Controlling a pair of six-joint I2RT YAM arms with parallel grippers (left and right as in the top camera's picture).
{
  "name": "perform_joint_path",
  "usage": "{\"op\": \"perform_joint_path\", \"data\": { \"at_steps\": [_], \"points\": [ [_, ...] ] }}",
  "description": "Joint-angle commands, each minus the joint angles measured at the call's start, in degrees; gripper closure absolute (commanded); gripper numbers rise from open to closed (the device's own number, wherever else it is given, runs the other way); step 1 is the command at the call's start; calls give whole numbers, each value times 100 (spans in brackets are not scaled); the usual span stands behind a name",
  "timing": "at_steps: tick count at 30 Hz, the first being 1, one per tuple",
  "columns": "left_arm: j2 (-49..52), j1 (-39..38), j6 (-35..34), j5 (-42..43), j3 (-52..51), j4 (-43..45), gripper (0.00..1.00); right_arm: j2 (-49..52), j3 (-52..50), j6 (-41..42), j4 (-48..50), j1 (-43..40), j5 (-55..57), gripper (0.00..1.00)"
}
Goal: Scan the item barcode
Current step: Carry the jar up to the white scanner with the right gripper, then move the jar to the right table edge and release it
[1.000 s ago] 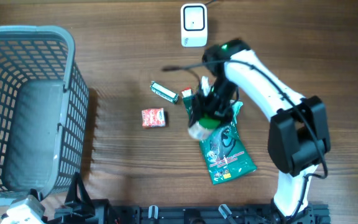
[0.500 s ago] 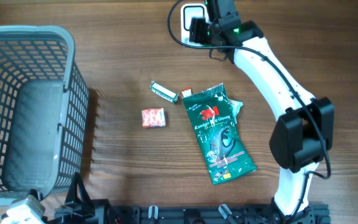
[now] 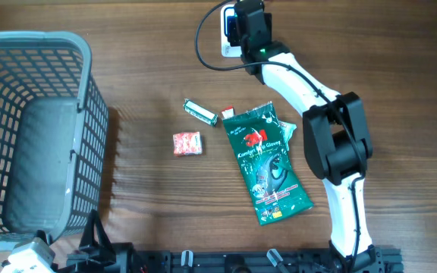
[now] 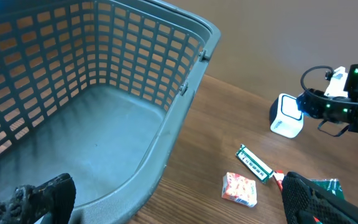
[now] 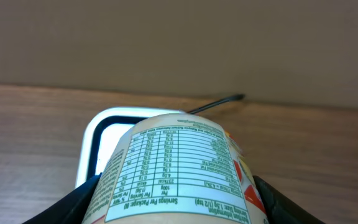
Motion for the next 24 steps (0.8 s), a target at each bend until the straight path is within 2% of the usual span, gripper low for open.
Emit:
{"op": "perform_joint_path", "data": {
  "at_steps": [1, 5, 11, 14, 16, 20, 24],
  "points": [
    [-48, -28, -7, 46, 4, 4, 0, -4, 103, -273, 28, 116, 874, 33],
    [-46, -28, -7, 46, 4, 4, 0, -127, 114, -258, -197, 109, 1213, 29],
    [-46, -28, -7, 46, 4, 4, 0, -855, 114, -212, -1453, -214, 1799, 29],
    [-48, -28, -7, 46, 4, 2, 0, -1266, 114, 612, -2693, -669, 1794, 29],
    [-48, -28, -7, 46, 4, 4, 0, -1423, 114, 1193, -3440, -1145, 1641, 28],
    [-48, -28, -7, 46, 4, 4, 0, -1447, 109, 1676, -4433, -2293, 1113, 26],
    [-48, -28, -7, 46, 4, 4, 0, -1427, 107, 2059, -4621, -3779, 225, 26]
  ]
}}
